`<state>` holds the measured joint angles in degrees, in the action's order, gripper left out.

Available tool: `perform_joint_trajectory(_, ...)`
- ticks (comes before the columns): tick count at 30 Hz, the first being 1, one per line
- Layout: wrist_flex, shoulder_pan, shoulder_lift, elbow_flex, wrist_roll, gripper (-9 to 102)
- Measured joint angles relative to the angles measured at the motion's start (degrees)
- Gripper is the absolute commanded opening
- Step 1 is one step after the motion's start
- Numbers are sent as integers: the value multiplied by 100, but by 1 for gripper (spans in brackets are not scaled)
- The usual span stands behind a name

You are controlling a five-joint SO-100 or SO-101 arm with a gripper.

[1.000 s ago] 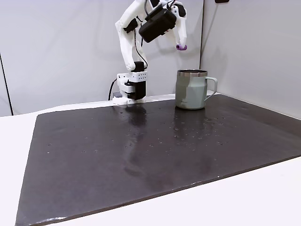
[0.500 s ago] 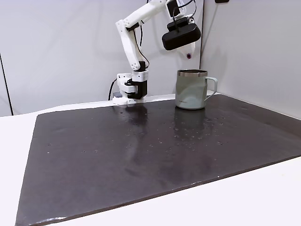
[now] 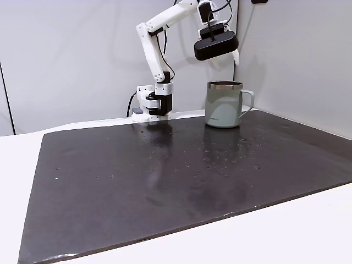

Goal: Grasp a pengrip and put it in the cup.

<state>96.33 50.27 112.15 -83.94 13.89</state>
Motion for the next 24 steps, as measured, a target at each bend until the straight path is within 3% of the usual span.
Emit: perform_joint_trajectory(24,0,-9,-18,-79,18,43)
